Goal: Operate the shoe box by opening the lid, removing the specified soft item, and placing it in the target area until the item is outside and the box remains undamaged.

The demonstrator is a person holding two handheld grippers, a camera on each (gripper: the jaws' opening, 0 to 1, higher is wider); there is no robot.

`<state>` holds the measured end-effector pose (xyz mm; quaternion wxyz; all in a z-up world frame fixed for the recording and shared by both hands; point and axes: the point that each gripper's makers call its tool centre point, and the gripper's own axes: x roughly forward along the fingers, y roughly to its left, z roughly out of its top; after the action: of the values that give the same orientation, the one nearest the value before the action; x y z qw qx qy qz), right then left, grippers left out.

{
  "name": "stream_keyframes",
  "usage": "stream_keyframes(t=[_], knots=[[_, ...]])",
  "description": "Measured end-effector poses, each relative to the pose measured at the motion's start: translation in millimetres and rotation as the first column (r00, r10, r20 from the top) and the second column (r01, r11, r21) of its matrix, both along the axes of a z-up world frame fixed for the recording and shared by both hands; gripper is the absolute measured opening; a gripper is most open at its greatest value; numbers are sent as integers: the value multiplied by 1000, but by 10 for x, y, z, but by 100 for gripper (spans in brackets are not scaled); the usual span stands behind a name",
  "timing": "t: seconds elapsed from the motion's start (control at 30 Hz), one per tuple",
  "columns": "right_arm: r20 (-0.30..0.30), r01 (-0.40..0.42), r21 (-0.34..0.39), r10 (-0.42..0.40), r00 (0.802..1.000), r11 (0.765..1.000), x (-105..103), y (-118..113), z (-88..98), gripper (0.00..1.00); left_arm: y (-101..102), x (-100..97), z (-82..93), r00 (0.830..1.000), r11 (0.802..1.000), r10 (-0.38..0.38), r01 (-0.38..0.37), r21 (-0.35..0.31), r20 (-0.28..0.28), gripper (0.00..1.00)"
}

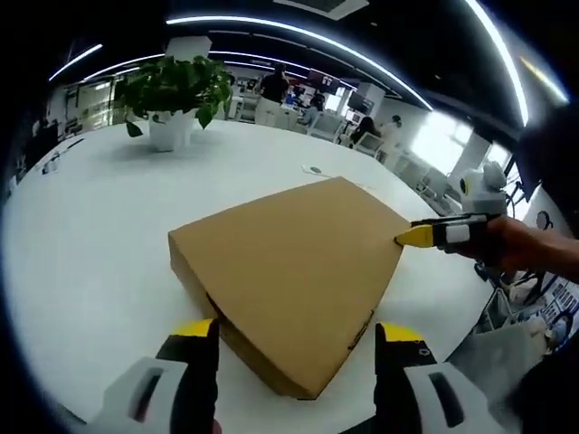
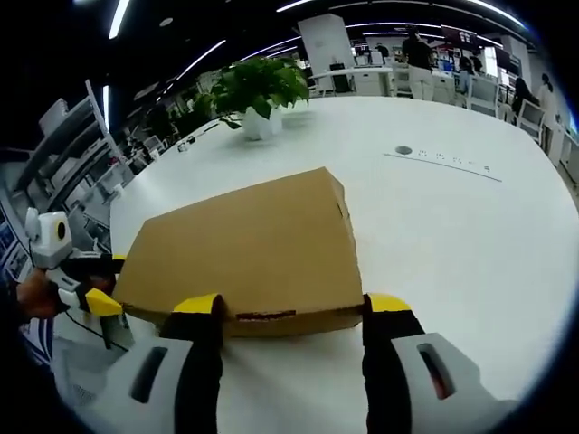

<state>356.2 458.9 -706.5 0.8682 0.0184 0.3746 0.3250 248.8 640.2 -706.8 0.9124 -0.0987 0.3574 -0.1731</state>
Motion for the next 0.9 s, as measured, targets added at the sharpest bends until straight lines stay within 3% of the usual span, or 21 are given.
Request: stream_keyframes(t=[0.2, 0.6, 0.9], knots=[[-7, 9, -3, -9, 1000, 1000, -114, 71, -17, 58, 87, -9, -26, 999, 998, -35, 34, 44, 7, 76], [-20, 26, -11, -26, 999, 1000, -249, 160, -25, 58, 282, 7, -88, 997, 989, -78, 74, 130, 27, 70], [-23, 42, -7, -42, 999, 999, -278, 191, -38, 58, 343, 32, -97, 995, 987, -87, 80, 141, 41, 69]])
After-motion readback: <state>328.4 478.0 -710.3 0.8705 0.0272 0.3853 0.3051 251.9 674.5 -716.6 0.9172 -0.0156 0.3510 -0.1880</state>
